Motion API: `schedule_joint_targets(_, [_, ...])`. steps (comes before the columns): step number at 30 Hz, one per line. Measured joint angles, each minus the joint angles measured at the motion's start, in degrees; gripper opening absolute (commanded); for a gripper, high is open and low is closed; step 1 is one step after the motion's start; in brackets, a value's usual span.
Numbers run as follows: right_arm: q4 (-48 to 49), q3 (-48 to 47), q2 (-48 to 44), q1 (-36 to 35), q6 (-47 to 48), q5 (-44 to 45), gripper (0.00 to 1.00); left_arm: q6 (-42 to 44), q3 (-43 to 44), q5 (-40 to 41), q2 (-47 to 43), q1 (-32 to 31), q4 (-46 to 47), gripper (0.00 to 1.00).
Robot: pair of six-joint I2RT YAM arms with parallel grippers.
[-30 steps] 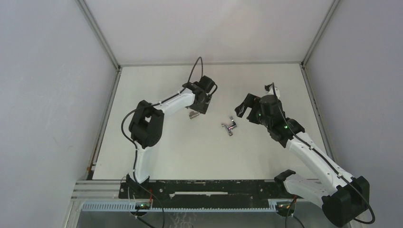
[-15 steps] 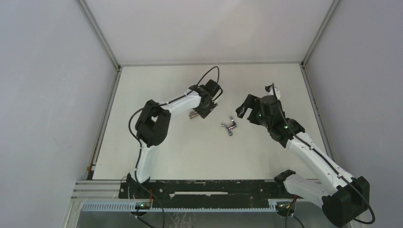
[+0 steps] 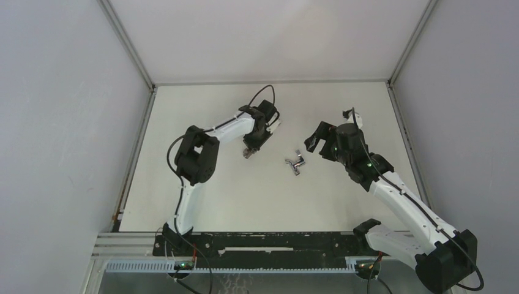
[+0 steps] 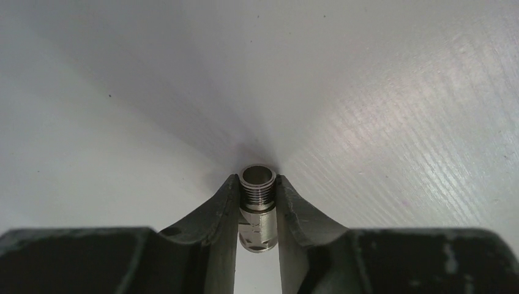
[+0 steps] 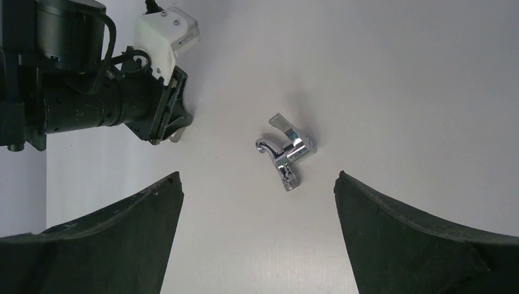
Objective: Install the water faucets
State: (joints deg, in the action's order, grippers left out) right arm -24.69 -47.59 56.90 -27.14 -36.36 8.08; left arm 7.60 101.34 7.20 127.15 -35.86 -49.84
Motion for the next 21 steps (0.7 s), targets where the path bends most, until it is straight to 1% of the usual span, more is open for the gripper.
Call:
schedule_joint_targets(2, [0.00, 0.00, 0.00, 0.00, -0.02, 0.00, 0.99, -0.74, 0.37, -1.31, 0.11, 0.70, -0.70, 0.29])
schedule_joint_targets(3, [0.00, 0.00, 0.00, 0.00, -0.02, -0.02, 0.99, -1.18, 0.37, -1.90, 0.11, 0.87, -0.76, 0.26])
schedule_joint_targets(8, [0.02, 0.00, 0.00, -0.02, -0.02, -0.31, 0.98, -2.62, 0.50, -4.63, 0.07, 1.57, -1.14, 0.02])
schedule_joint_targets(12, [0.04, 0.00, 0.00, -0.02, -0.02, -0.90, 0.99, -4.02, 0.42, -5.86, -0.52, 1.57, -1.09, 0.00])
schedule_joint_targets(15, [0.17, 0.00, 0.00, -0.02, 0.00, -1.99, 0.99, -4.68, -1.22, -5.95, -2.58, 1.57, 1.31, 0.00])
schedule_joint_targets(18, [1.66, 0.09, 0.26, -0.02, 0.00, -4.70, 0.99, -5.25, -5.25, -5.92, -8.31, 1.55, 4.98, 0.00])
schedule_joint_targets(21, [5.88, 1.73, 0.42, -0.02, -0.11, -8.61, 0.98, -6.51, -7.13, -6.36, -13.79, 1.53, 8.55, 0.00])
